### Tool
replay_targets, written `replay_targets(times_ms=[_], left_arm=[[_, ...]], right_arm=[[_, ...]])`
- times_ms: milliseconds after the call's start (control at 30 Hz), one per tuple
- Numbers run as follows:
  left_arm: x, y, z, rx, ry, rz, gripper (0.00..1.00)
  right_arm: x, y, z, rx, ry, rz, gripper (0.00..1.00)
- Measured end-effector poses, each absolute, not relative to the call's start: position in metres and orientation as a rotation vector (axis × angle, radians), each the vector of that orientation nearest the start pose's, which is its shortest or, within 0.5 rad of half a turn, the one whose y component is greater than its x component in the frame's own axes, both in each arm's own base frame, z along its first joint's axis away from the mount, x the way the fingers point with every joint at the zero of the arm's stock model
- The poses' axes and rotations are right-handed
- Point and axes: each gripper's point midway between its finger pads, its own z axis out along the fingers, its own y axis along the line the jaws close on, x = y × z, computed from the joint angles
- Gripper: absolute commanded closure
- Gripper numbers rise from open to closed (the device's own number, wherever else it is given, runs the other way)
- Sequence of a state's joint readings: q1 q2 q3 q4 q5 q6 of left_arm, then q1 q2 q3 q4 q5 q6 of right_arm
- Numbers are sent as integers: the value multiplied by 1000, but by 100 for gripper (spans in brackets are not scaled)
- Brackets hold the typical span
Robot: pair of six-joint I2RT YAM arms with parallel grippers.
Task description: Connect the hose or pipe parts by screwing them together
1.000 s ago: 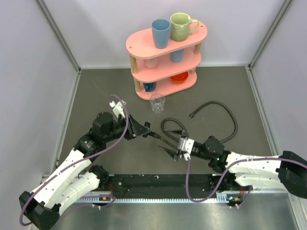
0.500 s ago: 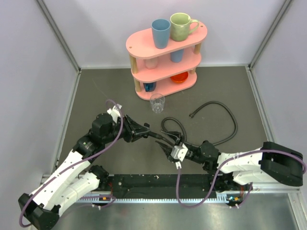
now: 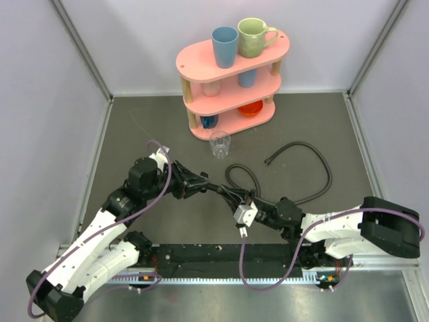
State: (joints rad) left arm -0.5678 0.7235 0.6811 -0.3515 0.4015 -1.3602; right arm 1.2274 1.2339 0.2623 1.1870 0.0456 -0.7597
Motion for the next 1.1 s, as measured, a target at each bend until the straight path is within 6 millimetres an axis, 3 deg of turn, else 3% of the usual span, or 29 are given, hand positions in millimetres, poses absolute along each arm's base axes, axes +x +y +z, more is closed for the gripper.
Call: replay_targets(times_ms=[200, 533, 1100], left_arm=[[173, -240, 239, -460, 2306, -1494, 100], [168, -252, 243, 20, 2306, -1463, 100], [158, -248, 232, 645, 2104, -1317, 100]], right_arm=[[161, 333, 208, -1155, 811, 352, 100], [161, 324, 210, -1185, 850, 415, 100], [156, 331, 196, -1308, 972, 650, 100]])
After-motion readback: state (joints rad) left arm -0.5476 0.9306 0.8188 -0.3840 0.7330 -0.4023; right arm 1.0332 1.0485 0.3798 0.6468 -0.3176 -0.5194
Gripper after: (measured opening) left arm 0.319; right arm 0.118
